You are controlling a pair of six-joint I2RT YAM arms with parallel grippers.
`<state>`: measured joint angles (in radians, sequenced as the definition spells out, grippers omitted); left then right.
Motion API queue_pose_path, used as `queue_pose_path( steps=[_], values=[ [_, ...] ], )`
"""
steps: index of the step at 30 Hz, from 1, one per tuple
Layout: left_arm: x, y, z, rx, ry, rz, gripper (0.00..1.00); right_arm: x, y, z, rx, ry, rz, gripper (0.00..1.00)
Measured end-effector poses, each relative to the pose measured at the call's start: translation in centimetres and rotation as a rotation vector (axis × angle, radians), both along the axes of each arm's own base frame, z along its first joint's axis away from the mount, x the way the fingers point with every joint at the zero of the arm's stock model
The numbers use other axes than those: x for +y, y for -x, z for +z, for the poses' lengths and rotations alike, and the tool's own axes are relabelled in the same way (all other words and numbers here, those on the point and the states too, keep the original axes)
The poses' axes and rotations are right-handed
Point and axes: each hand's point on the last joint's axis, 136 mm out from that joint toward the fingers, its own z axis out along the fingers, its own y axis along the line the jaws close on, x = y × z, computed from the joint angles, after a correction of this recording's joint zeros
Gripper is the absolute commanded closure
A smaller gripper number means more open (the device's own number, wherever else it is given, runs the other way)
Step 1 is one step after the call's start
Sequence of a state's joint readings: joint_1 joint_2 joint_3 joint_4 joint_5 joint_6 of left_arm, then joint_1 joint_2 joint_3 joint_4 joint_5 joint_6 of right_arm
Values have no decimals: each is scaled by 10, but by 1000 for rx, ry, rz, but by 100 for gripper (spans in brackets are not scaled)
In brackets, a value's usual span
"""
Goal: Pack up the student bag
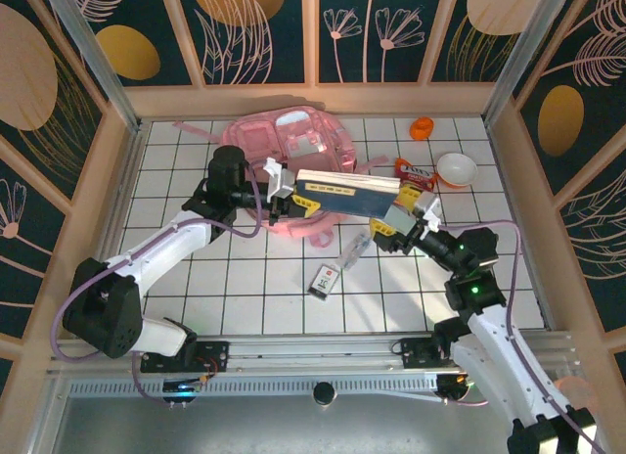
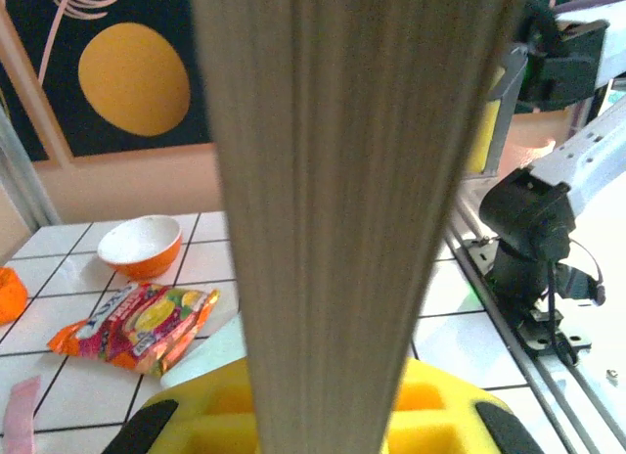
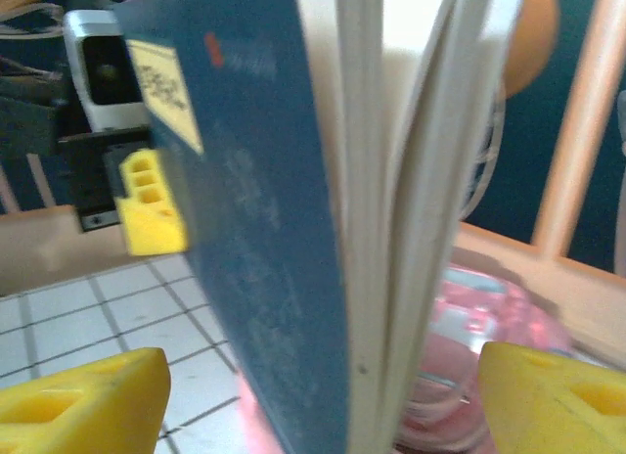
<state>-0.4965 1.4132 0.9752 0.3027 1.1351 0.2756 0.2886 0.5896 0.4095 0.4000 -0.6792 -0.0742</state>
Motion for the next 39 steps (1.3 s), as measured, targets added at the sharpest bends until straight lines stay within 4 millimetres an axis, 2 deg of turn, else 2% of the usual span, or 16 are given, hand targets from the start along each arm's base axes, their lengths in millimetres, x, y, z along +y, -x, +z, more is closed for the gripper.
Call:
queue_pose_path(
  steps=[6, 11, 12, 15, 17, 19, 21, 22, 25, 27, 30, 32, 36, 39],
  values=[
    [0, 6, 6, 11, 12, -40, 100, 15, 8, 5, 29, -40, 165, 33],
    [-1, 5, 3, 22, 8, -43, 100, 23, 12, 11, 58, -72, 265, 48],
    [-1, 5, 2, 23, 7, -43, 100, 24, 13, 12, 64, -75, 276, 53],
    [-1, 5, 1, 31, 3, -44, 100, 27, 12, 15, 86, -82, 310, 78],
    [-1, 6, 0, 38, 0, -47, 97, 28, 11, 15, 109, -87, 328, 100],
    [-1, 6, -1, 44, -3, -48, 88, 27, 10, 15, 125, -89, 333, 100],
    [-2, 4, -2, 40, -8, -35, 72, 25, 9, 14, 129, -89, 331, 100],
    [-3, 1, -3, 34, -13, -12, 61, 24, 9, 15, 131, -89, 330, 100],
    [-3, -21, -8, 26, -39, 113, 36, 14, 4, 20, 137, -111, 271, 100],
    [-1, -37, -12, 17, -58, 210, 28, 4, -4, 24, 151, -143, 189, 100],
    [10, -59, -29, 7, -104, 375, 22, -11, -19, 24, 217, -204, 52, 100],
    [21, -72, -43, -3, -150, 484, 20, -23, -32, 14, 305, -250, -53, 100],
    [40, -92, -72, -48, -272, 634, 19, -49, -61, -28, 547, -310, -291, 100],
    [49, -102, -92, -80, -359, 684, 18, -67, -73, -63, 696, -320, -450, 100]
  ],
)
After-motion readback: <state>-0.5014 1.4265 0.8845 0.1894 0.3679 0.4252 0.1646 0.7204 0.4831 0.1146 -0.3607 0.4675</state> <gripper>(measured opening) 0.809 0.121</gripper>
